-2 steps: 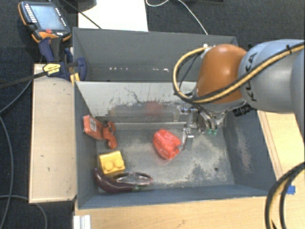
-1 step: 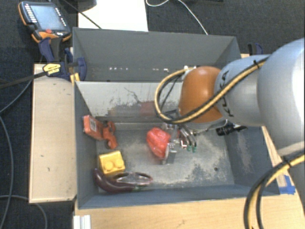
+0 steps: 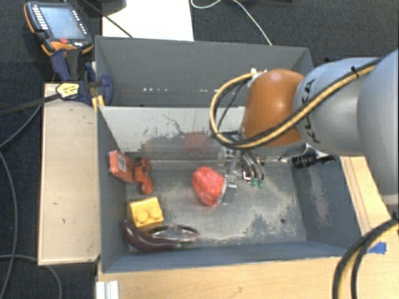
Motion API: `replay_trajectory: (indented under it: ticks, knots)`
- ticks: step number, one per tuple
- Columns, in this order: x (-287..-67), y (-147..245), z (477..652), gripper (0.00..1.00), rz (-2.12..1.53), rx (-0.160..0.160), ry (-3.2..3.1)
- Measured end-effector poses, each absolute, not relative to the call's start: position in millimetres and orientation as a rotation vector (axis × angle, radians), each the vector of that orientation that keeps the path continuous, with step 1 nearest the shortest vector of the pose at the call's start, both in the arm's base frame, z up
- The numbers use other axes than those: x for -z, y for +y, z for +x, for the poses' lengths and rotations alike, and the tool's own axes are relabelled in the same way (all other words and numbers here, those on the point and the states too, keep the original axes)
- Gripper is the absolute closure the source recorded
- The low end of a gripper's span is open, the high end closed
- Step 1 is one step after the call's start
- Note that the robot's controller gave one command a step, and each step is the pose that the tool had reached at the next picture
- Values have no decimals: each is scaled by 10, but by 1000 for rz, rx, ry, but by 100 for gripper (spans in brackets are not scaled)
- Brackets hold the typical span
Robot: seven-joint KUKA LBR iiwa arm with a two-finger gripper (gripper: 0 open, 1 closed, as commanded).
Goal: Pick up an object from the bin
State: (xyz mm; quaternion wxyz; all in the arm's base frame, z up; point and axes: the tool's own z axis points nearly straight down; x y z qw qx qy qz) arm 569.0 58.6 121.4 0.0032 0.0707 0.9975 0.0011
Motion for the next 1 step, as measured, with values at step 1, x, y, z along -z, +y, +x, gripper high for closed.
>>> replay_trajectory:
  ticks: [1]
  knots:
    - [-1004, 1009, 5645, 0, 131, -3, 3142]
